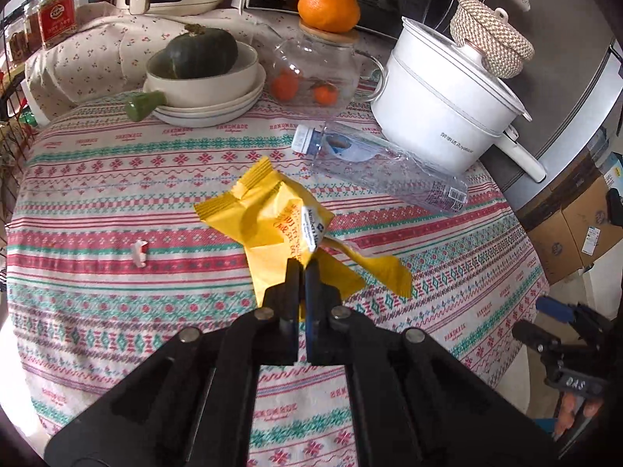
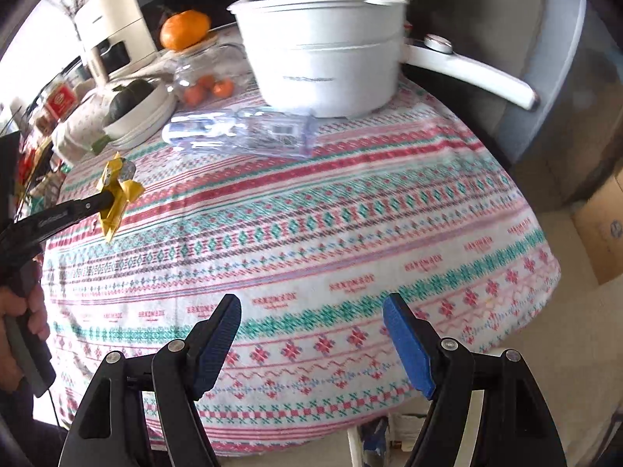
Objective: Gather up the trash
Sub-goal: 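Grasp the yellow snack bag with the left gripper, then grasp the clear water bottle with the right gripper while the left holds the yellow bag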
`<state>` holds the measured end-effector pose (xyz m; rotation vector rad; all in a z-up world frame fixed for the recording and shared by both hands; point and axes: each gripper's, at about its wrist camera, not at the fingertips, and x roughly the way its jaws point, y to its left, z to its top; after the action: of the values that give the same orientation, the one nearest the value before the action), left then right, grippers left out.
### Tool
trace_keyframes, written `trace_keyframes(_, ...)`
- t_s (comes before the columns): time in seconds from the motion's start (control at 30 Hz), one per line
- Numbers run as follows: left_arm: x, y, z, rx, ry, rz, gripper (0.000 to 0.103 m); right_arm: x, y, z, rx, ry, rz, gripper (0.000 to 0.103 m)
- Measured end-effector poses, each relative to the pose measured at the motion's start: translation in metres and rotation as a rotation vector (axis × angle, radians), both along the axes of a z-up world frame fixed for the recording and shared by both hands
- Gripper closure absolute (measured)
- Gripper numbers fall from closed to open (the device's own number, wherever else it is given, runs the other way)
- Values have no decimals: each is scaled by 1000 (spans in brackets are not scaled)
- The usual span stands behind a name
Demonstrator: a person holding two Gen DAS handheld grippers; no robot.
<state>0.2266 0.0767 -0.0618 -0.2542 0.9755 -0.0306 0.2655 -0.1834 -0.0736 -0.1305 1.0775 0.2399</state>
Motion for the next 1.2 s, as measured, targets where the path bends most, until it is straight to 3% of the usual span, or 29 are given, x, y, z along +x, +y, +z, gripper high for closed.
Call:
trace_keyframes(0.13, -35, 27, 16, 8, -30, 34, 101, 38, 64, 9, -52, -36, 168, 26)
trace_keyframes(0.23, -41, 48, 13, -42, -15, 70, 101, 69, 109, 6, -92, -45, 279, 26)
trace_keyframes(0.37, -41, 62, 9, -25, -5, 72, 101, 107, 160, -6, -208, -58, 421, 26)
trace_keyframes(0.57, -39, 76, 8, -10, 4, 94, 101, 153, 197, -41, -355, -53, 570, 26)
trace_keyframes(0.7, -38, 78, 5, -9, 13, 90, 100, 172, 210, -67, -468, -85, 597, 24)
trace_keyframes(0.87, -35, 75, 2, -7, 24, 89, 100, 191, 212, -74, -465, -112, 569, 24)
trace_keyframes(0.97, -35, 71, 2, -7, 21, 85, 100, 197, 217, -85, -532, -128, 579, 24)
trace_keyframes(1.07, -34, 70, 4, -3, 15, 80, 100, 198, 223, -98, -637, -170, 603, 30)
trace_keyframes(1.2, -36, 73, 5, -9, 11, 85, 100, 187, 222, -103, -685, -195, 613, 35)
